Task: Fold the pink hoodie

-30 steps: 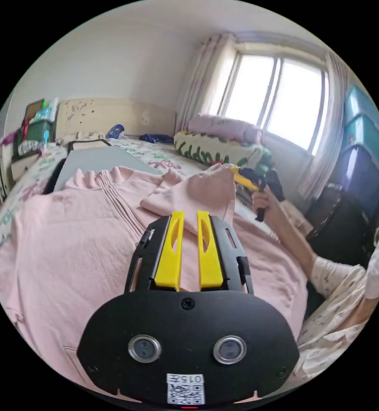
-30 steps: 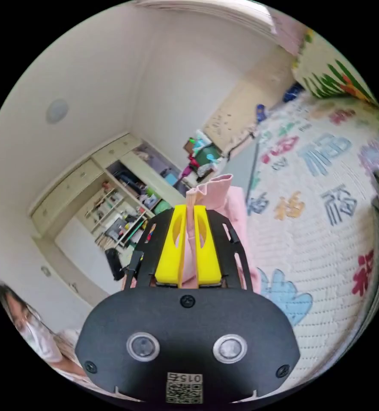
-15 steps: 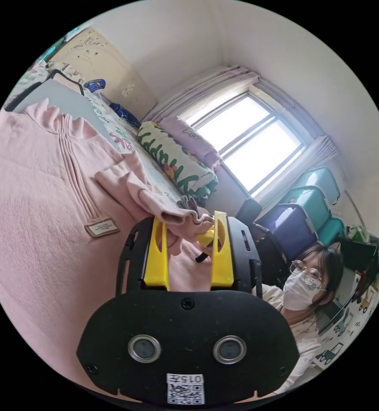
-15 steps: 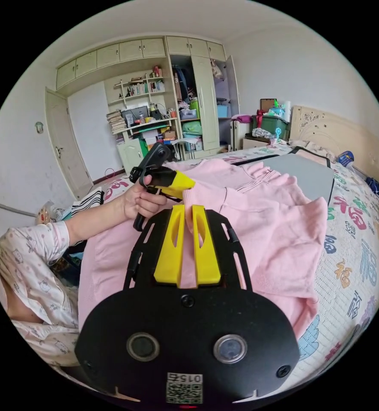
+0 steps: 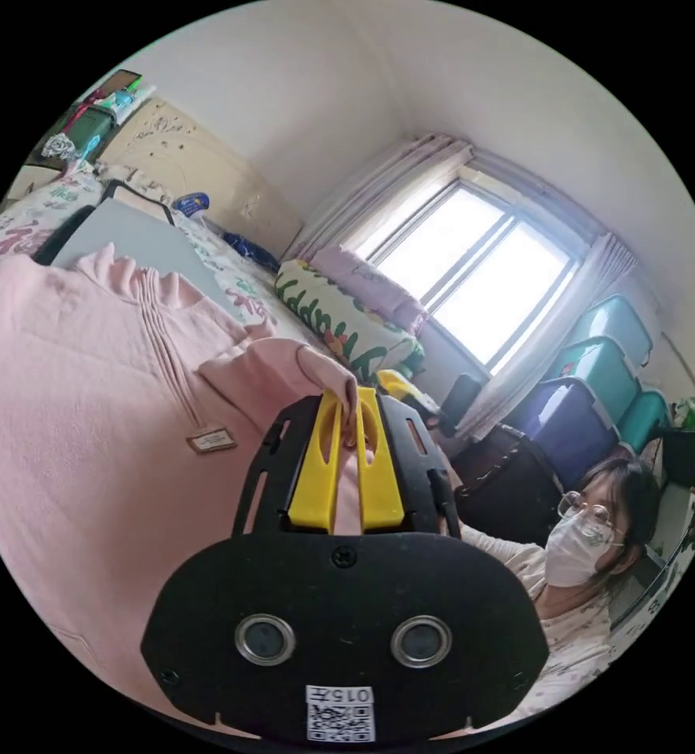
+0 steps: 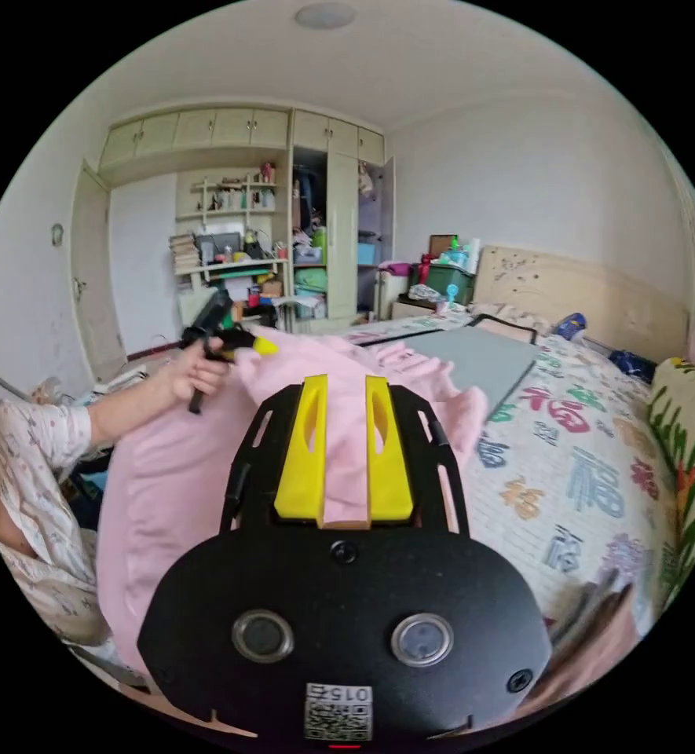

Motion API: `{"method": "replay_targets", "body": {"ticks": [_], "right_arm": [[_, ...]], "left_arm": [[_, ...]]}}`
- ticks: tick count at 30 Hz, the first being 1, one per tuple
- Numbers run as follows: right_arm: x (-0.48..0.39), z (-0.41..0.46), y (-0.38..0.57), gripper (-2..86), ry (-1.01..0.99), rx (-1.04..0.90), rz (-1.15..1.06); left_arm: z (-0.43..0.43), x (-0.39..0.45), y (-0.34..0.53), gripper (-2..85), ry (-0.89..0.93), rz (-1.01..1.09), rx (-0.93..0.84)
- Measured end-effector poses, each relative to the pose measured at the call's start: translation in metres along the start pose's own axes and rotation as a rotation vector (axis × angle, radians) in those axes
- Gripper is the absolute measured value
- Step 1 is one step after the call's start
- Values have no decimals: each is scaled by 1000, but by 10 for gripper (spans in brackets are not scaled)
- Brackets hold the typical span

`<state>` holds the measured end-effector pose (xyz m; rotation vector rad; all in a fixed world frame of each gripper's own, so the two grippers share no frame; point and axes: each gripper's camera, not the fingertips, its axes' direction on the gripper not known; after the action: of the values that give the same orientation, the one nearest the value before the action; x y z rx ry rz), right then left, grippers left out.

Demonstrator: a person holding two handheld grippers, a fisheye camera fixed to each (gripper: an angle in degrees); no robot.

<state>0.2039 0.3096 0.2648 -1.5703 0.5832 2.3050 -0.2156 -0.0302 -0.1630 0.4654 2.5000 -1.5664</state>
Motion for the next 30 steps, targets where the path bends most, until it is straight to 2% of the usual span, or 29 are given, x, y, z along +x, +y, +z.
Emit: {"method": "replay_targets", "body": {"ticks": [2,6,8,11,13,16,20,24,26,30], "right_arm": [[29,-10,32,114,163,-44,-2],[64,-19,69,118,154,-36,61],[68,1,86,120,141,-139,20],[62,50,106,124,115,-356,-60],[59,76,117,123,98,-435,-89],[53,112,140,93,188,-523,-163],[56,128,161,40,240,-519,-216],[70,112,167,79,210,-465,-175],[59,110,174,87,226,-404,-241],[48,138,190,50,341,-508,-355]], "left_arm": [[-28,25,8,4,41,-5,54],[-81,69,52,2,-69,2,105],[-107,93,100,3,-163,-13,103],[-114,118,164,2,-182,9,83],[-114,132,198,2,-215,23,100],[-116,146,242,2,-272,1,141],[-108,153,281,3,-298,-28,135],[-92,156,300,4,-303,-28,113],[-82,152,310,4,-307,-38,98],[-67,143,325,7,-322,-81,70]]}}
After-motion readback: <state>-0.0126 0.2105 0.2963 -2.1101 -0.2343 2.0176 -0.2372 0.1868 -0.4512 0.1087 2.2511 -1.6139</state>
